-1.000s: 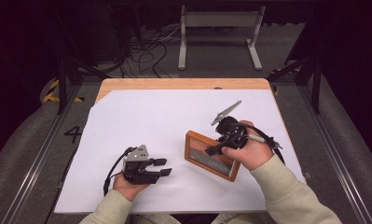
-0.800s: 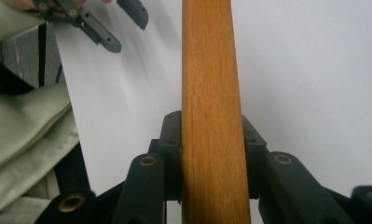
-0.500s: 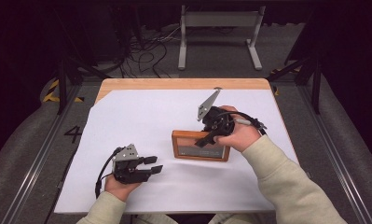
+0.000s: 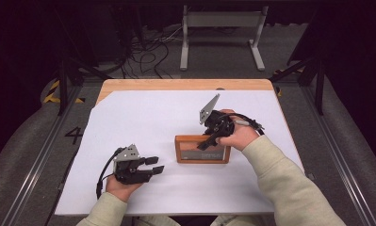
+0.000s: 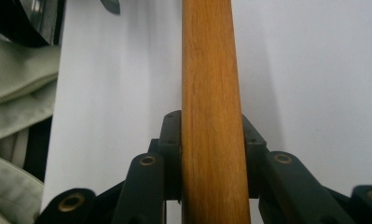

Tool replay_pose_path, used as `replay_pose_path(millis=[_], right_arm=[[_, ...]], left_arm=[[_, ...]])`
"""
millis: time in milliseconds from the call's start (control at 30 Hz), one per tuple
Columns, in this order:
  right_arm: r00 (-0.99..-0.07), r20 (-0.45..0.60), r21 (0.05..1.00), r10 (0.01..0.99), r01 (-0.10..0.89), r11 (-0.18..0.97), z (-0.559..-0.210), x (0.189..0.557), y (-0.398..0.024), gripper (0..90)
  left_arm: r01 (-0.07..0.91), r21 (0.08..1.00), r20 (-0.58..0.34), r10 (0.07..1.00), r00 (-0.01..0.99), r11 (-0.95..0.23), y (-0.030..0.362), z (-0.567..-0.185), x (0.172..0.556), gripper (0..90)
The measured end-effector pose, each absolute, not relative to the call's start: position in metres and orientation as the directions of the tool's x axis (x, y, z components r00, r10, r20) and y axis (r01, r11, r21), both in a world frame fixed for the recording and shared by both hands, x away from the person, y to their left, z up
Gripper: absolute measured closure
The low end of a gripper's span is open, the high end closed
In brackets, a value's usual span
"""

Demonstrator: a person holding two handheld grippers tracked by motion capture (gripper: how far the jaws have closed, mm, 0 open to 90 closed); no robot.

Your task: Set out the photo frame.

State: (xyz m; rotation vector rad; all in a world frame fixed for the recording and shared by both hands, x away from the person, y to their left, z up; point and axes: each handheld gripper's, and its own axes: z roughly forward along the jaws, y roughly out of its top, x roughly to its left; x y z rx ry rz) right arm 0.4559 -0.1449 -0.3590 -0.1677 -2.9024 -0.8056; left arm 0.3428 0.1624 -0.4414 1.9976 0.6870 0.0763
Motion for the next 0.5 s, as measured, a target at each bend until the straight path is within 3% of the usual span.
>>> replay_pose_path(millis=[333, 467, 500], right_arm=[[-0.993, 0.11, 0.512, 0.047, 0.097, 0.853, -0.3616, 0.4587, -0.1485, 69.7], [-0.99, 0.07, 0.529, 0.125, 0.143, 0.836, -0.36, 0.4609, -0.1534, 51.7], [-0.988, 0.06, 0.532, 0.145, 0.155, 0.832, -0.3602, 0.4613, -0.1549, 42.8]], left_arm=[[0.432, 0.824, -0.222, 0.493, 0.841, -0.366, 0.1605, -0.442, 0.3439, 53.9], [0.432, 0.825, -0.224, 0.491, 0.842, -0.365, 0.1606, -0.4423, 0.3443, 53.9], [0.432, 0.825, -0.224, 0.491, 0.842, -0.365, 0.1607, -0.4423, 0.3443, 53.9]])
